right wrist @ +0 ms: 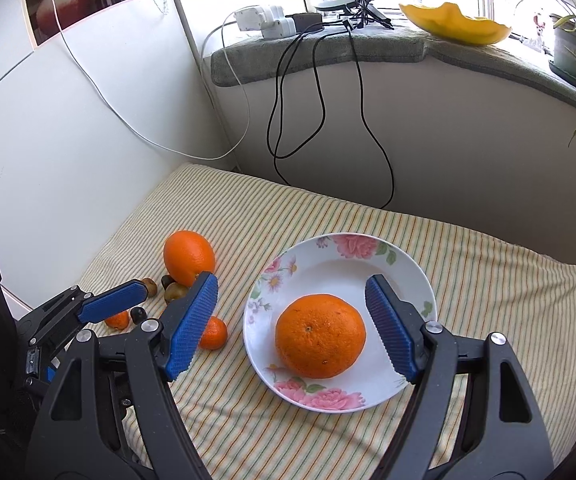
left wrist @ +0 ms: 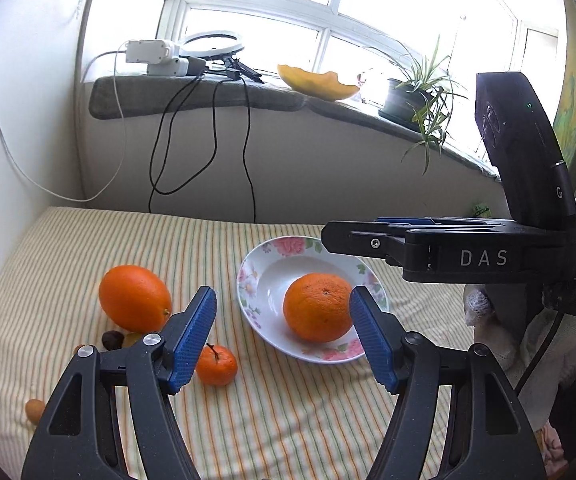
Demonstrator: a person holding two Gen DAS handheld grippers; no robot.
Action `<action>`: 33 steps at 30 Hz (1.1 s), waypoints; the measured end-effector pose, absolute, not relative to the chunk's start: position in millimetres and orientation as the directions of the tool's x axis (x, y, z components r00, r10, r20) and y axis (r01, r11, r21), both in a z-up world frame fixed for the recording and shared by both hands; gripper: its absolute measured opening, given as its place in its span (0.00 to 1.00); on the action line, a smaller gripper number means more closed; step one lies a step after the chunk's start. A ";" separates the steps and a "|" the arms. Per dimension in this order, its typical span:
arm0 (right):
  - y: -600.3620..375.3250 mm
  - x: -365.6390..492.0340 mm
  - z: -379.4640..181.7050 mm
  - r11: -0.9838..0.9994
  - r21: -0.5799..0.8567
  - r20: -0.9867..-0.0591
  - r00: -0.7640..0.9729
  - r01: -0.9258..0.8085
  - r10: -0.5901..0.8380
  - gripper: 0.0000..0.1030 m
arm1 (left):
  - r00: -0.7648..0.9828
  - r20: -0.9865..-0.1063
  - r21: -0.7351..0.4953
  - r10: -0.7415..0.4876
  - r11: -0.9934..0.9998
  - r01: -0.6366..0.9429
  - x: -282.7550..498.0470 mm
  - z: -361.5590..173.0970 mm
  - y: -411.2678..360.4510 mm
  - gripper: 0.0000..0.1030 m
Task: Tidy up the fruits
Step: 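Move the right gripper back toward the second large orange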
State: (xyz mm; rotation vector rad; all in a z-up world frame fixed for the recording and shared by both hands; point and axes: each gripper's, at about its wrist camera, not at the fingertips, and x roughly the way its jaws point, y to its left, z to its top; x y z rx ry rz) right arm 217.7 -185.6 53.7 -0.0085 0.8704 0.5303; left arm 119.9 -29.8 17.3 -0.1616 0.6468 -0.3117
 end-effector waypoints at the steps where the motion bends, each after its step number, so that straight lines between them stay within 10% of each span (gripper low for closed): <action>1: -182.6 217.2 53.4 0.867 0.212 -0.731 0.515 -0.451 0.447 0.77 | 0.756 -0.565 -0.240 -0.330 0.943 0.232 118.4 17.3 -26.6 0.67; 33: -98.1 228.4 29.5 0.796 0.249 -0.750 0.410 -0.552 0.519 0.81 | 0.765 -0.608 -0.229 -0.211 0.970 0.085 118.2 -23.0 71.8 0.71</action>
